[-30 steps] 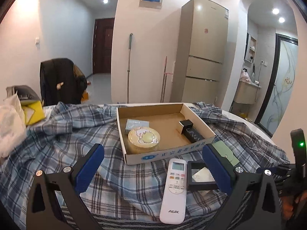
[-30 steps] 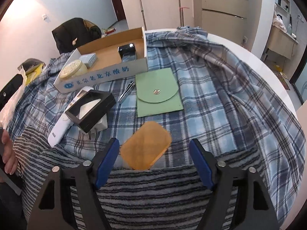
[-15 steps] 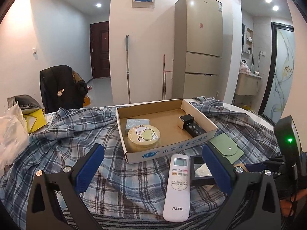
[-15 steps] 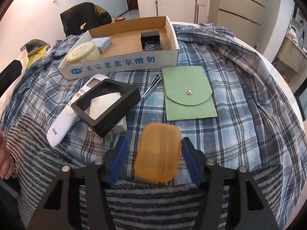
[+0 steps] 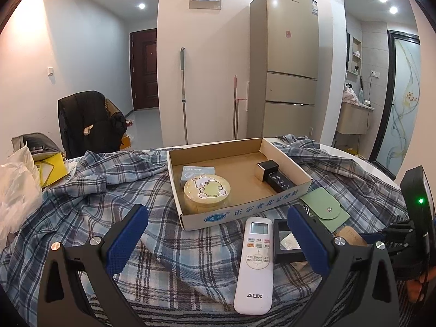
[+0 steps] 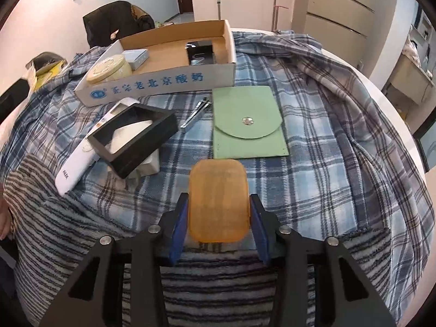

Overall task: Organize rigid objects
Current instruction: 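Lift the orange box off the cloth with the right gripper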

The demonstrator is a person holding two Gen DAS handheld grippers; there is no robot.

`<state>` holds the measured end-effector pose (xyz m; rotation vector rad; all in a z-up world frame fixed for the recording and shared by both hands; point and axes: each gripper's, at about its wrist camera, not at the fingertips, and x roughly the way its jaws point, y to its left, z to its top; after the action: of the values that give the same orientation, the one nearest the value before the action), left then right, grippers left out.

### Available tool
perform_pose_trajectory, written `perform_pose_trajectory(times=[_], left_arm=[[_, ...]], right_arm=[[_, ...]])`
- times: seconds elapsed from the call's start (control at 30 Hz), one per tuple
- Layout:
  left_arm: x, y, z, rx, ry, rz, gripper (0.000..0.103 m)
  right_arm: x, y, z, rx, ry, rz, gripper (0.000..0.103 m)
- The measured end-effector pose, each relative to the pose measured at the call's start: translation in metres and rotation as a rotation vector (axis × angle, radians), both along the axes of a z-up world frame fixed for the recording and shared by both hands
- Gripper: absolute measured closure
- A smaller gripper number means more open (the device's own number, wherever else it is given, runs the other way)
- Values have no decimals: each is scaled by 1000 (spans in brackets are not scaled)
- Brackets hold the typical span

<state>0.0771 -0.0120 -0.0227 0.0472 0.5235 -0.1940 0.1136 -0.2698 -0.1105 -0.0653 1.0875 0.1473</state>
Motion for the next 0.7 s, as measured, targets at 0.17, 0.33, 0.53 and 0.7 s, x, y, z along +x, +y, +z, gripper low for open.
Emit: perform_pose_trajectory(times=[0.17, 0.33, 0.53, 0.7], left_arm=[[0, -1, 0, 3, 2, 0, 0], [1, 1, 0, -5, 11, 8, 0], [3, -3, 1, 61, 27, 13, 6], [11, -11, -10, 73, 112, -77, 34]], right_arm=[[0, -3, 0, 10, -9, 0, 61], [-7, -10, 19, 19, -114, -24, 62], [-20, -25, 50, 12, -351, -77, 61], [-15, -30, 42, 41, -331, -64, 61]])
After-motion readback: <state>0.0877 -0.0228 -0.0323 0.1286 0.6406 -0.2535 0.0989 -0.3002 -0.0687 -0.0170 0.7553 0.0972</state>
